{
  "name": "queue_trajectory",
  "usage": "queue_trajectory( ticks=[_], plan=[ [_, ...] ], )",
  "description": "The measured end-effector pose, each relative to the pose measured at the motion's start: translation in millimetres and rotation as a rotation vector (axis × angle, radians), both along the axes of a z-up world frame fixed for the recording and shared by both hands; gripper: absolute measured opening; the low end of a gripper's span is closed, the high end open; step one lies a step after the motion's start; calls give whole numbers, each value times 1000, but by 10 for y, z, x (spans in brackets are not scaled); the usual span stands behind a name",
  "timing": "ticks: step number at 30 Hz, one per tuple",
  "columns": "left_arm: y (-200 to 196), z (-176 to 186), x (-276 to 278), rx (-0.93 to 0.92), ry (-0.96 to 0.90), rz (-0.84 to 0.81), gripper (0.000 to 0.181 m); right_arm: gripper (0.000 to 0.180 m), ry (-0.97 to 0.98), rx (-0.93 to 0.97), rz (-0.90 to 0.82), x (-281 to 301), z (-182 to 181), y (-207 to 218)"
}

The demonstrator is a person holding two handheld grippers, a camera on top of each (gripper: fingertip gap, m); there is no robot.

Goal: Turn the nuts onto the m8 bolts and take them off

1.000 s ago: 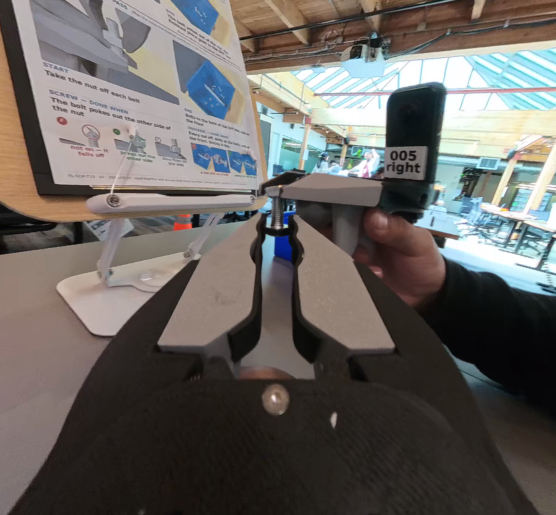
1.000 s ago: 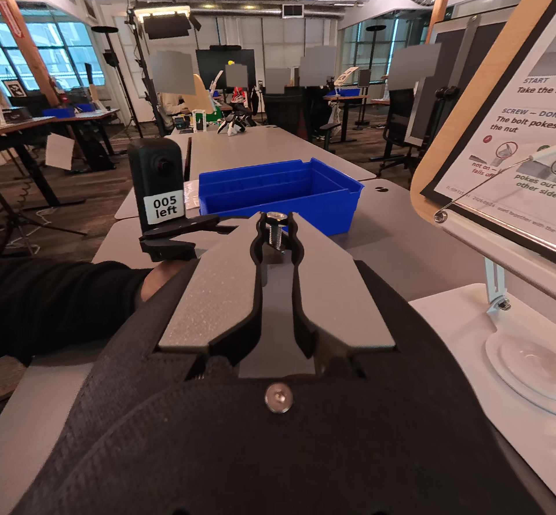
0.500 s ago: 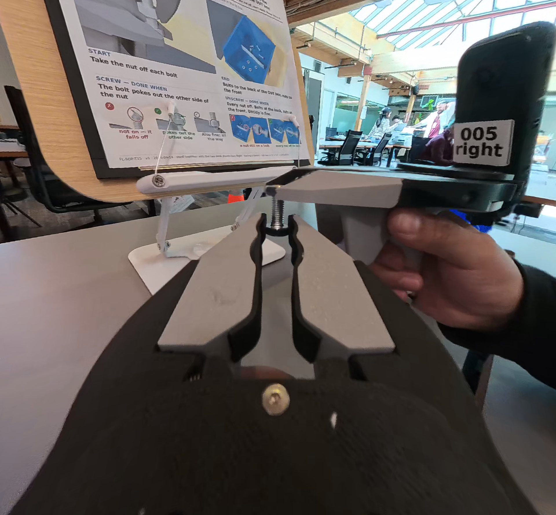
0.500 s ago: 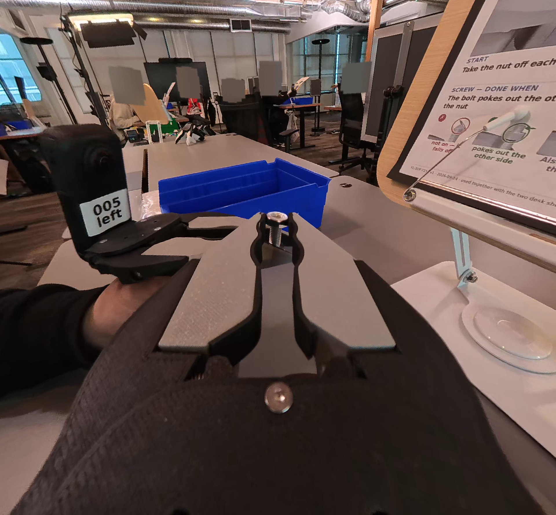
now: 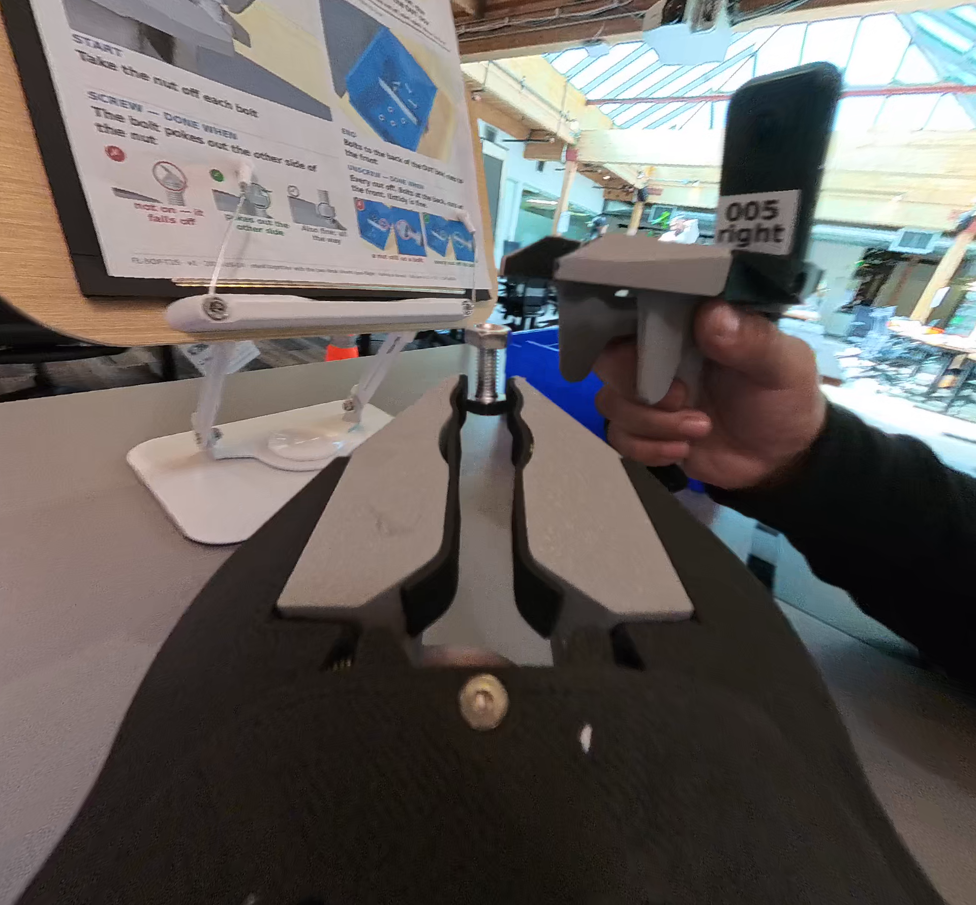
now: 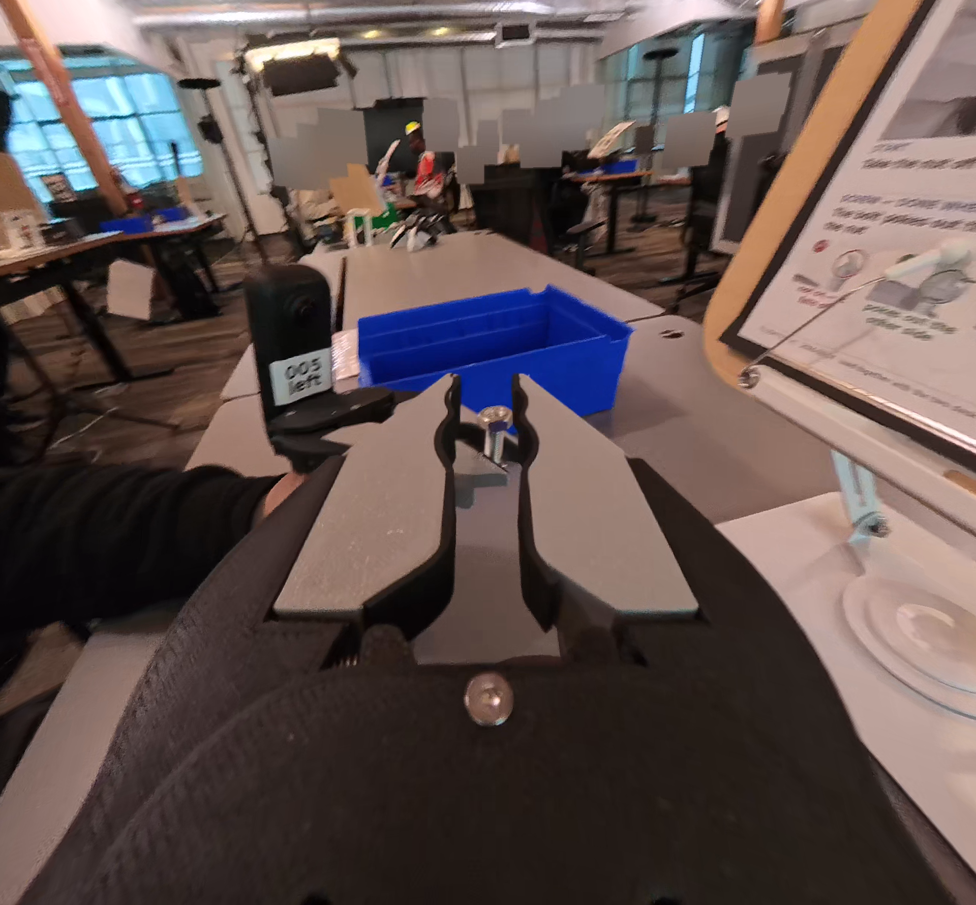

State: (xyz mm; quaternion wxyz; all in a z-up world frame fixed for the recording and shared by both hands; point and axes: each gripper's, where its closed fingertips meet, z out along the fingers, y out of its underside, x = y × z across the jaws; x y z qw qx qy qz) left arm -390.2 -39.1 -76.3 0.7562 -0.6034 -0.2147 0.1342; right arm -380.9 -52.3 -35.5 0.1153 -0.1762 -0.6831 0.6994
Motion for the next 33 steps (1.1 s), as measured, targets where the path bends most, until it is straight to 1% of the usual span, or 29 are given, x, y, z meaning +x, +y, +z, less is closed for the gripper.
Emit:
queue_trajectory(
  ticks=[2,4,6,8,11,16,21,25,27,33],
  plan=[
    [59,22,104,44,-46,-127,12,17,-34,25,103,104,-22,-16],
    [59,75,176,106,-75,-219,12,20,-47,15,144,141,20,45],
    [51,116,253,149,-103,-316,12,20,-60,-9,210,216,80,119],
    [56,129,352,157,-122,-418,12,22,-81,-27,272,284,111,176],
    [75,127,494,141,-114,-519,12,21,-95,-17,303,313,76,202],
    [99,160,717,138,-102,-653,12,22,-116,29,417,486,-48,92],
    [126,156,812,119,-87,-694,12,23,-112,37,512,657,-77,7],
    [128,158,841,119,-87,-711,12,19,-96,38,523,695,-70,-33],
    [134,159,862,115,-80,-717,12,13,-89,35,522,695,-70,-36],
    [139,160,837,116,-80,-700,12,12,-96,17,523,673,-70,-24]
  ],
)
